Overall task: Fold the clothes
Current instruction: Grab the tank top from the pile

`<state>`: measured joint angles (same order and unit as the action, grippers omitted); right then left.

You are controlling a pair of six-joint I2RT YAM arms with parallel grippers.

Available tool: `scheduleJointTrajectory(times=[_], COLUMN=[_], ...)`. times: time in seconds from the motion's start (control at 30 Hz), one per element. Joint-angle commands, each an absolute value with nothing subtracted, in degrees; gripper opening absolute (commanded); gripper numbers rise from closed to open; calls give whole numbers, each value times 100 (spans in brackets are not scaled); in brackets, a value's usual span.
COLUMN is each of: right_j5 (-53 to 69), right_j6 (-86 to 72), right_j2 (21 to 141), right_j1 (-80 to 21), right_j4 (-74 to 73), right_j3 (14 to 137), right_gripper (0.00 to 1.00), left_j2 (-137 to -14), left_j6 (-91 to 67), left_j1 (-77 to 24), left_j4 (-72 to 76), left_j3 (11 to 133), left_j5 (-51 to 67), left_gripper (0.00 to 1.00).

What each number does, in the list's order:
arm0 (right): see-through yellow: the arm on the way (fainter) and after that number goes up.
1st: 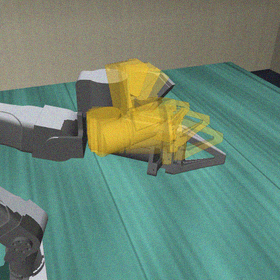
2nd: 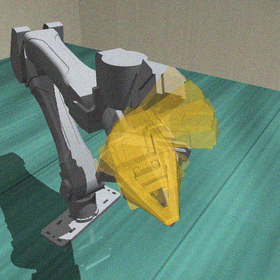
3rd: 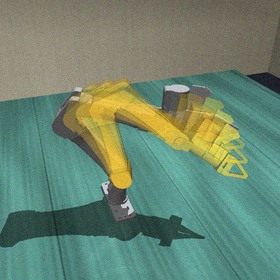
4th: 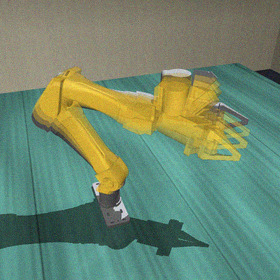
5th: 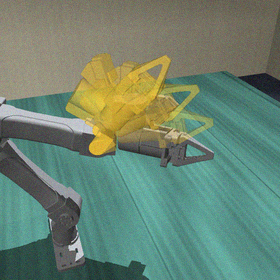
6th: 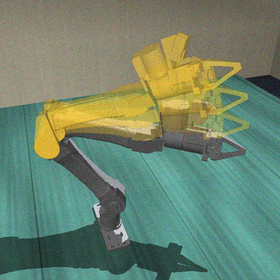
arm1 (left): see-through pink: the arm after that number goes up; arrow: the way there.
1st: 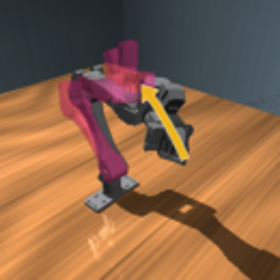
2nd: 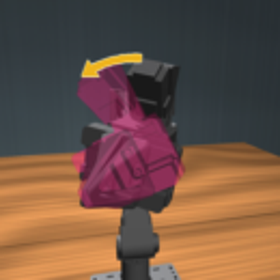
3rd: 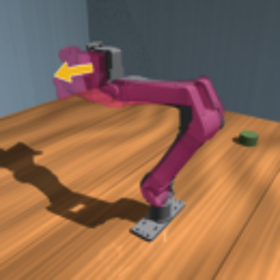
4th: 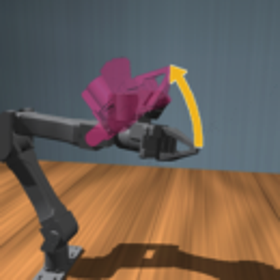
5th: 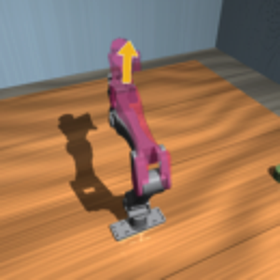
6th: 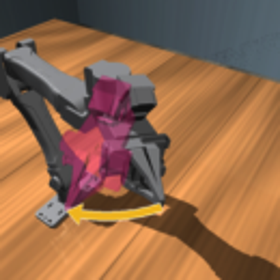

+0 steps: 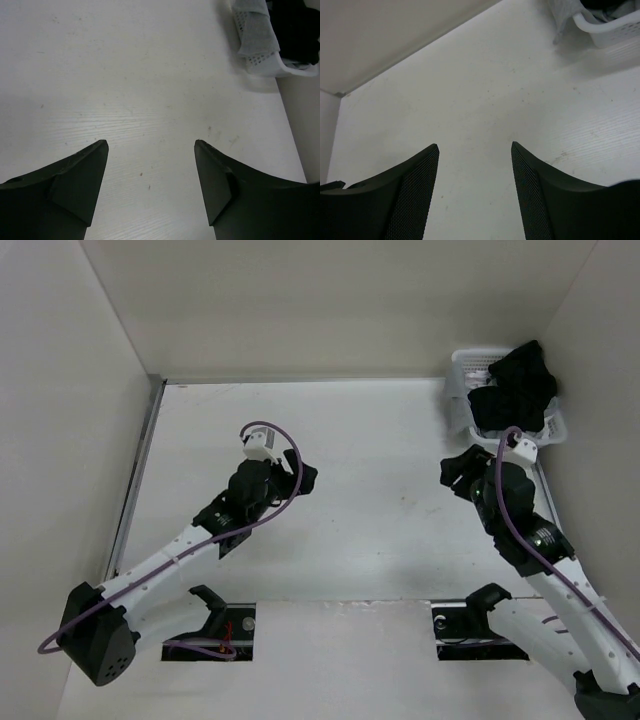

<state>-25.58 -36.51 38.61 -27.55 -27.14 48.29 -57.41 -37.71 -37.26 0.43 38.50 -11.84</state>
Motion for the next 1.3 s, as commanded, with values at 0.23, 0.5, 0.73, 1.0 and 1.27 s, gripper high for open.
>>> scheduleJointTrajectory(times=[0.23, 0.5, 0.73, 1.0, 1.27], right_j5=[-2461, -2523, -2496, -1785, -1670], right_j6=[-3472, -2997, -2936, -2462, -2241], right_j2=[4745, 6211, 8426, 9851, 10502], right_j1=[-2044, -376, 988, 1735, 1850], right_j4=[-2549, -2268, -1582, -1582, -1433], right_j3=[5150, 6414, 7715, 8718, 8938], right_gripper=[12, 3, 35, 56, 55], left_j2=[-6345, -6873, -6987, -7110, -7304], left_j6=[-3464, -3068, -3129, -3208, -3261], left_j1=[-4161, -4829, -4785, -4715, -4689], left_j4=[2282, 3111, 3234, 3401, 3542], left_j3=[3367, 3033, 2910, 2839, 2839], left_j5=[-326, -632, -624, -598, -510], left_gripper=[49, 13, 46, 54, 54])
